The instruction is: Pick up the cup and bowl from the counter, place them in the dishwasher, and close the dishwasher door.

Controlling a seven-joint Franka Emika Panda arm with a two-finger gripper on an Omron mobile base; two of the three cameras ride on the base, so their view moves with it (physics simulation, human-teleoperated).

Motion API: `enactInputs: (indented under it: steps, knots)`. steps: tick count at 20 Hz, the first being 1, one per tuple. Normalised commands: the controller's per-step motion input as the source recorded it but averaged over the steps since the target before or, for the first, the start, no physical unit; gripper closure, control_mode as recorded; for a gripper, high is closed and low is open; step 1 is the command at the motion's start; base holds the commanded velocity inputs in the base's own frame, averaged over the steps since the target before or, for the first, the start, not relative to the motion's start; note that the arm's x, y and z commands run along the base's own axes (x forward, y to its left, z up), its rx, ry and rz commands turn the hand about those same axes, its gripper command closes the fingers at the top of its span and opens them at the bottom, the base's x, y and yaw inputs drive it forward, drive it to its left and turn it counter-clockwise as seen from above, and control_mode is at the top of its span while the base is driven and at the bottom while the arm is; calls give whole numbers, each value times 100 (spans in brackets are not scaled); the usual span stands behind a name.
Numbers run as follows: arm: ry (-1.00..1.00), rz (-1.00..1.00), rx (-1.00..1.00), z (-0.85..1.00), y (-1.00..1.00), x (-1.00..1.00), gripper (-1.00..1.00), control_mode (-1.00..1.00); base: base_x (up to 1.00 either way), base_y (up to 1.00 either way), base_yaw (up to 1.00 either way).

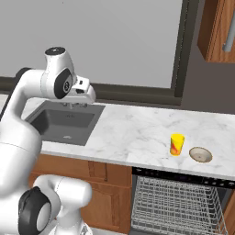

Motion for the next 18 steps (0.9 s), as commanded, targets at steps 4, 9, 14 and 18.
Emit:
enactInputs:
  steps: [4,9,14,18]
  knots:
    - [0,0,-1,-8,-18,0,-100,-100,0,0,0]
    - [0,0,0,-12,-22,0,-100,-100,0,0,0]
    - [0,0,-1,-13,-21,0,-100,-100,0,0,0]
    - [0,0,0,-21,-20,0,-100,-100,0,0,0]
